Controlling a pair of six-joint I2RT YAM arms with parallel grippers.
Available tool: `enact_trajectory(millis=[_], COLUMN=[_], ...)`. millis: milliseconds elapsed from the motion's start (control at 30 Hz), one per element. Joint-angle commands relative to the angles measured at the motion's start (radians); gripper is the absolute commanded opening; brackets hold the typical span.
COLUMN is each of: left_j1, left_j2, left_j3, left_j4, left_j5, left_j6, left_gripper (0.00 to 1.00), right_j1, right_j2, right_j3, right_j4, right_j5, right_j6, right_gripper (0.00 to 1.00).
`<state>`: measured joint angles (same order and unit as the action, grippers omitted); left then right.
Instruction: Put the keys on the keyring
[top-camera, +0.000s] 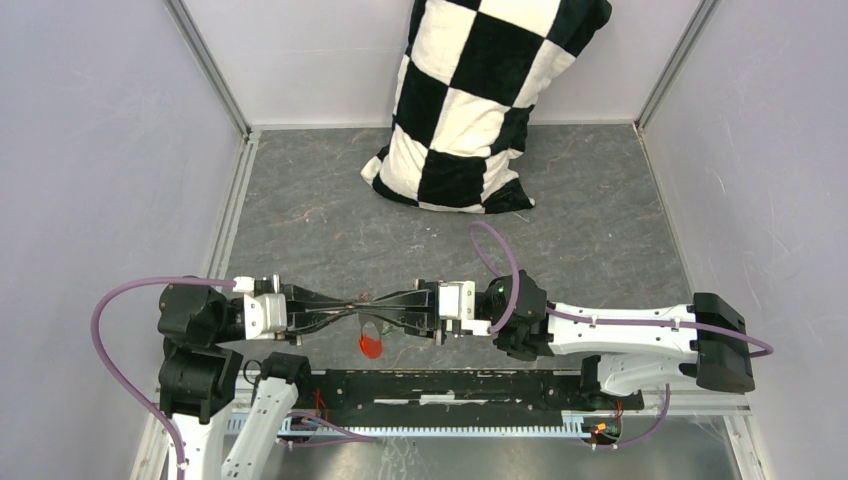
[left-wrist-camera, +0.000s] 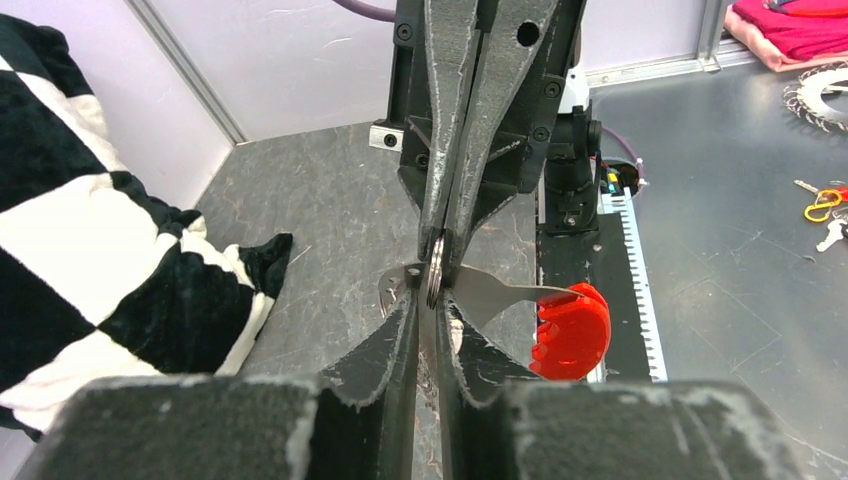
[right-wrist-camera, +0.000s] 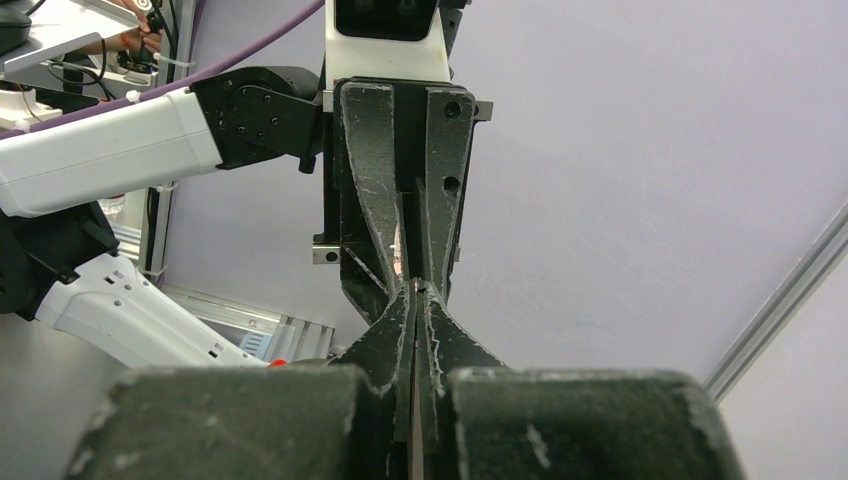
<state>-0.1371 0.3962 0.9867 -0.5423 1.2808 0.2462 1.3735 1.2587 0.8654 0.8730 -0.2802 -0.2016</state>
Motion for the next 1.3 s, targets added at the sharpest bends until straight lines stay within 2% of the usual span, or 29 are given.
enact_trajectory(millis=[0, 233, 600, 867, 1000, 1133, 1200, 1233, 1267], left_j1=[0.001, 0.000, 0.001, 0.001, 0.001, -0.001, 0.001, 0.001, 0.000], left_j2=[-0.007, -0.010, -0.016, -0.016, -0.017, -0.019, -0.019, -0.019, -0.020], left_j3=[0.011, 0.007, 0.007, 0.004, 0.006, -0.003, -0.003, -0.003, -0.004], left_j4=[0.059, 0.061, 0.074, 0.073, 0.074, 0.069, 0.042, 0.034, 0.033], left_j5=[-0.051, -0.021, 0.034, 0.030, 0.037, 0.041, 0.043, 0.043, 0.045], left_j6=[-0.078, -0.087, -0.098, -0.090, -0.091, -0.084, -0.053, -0.040, -0.031], left_gripper=[0.18, 0.15, 0.23, 0.22, 0.17, 0.03, 0.02, 0.02, 0.02], right_j1=[0.001, 0.001, 0.001, 0.000, 0.001, 0.001, 0.002, 0.001, 0.001], right_j2=[-0.001, -0.003, 0.004, 0.007, 0.011, 0.014, 0.012, 0.010, 0.002], right_j3=[0.029, 0.023, 0.021, 0.022, 0.023, 0.029, 0.030, 0.030, 0.029], right_j4=[0.040, 0.045, 0.060, 0.062, 0.069, 0.073, 0.075, 0.074, 0.071], right_j5=[-0.002, -0.001, -0.001, -0.010, -0.015, -0.027, -0.037, -0.042, -0.047], right_j6=[0.013, 0.014, 0.024, 0.030, 0.033, 0.037, 0.040, 0.043, 0.045], right_gripper=[0.01, 0.01, 0.01, 0.01, 0.00, 0.01, 0.01, 0.04, 0.11])
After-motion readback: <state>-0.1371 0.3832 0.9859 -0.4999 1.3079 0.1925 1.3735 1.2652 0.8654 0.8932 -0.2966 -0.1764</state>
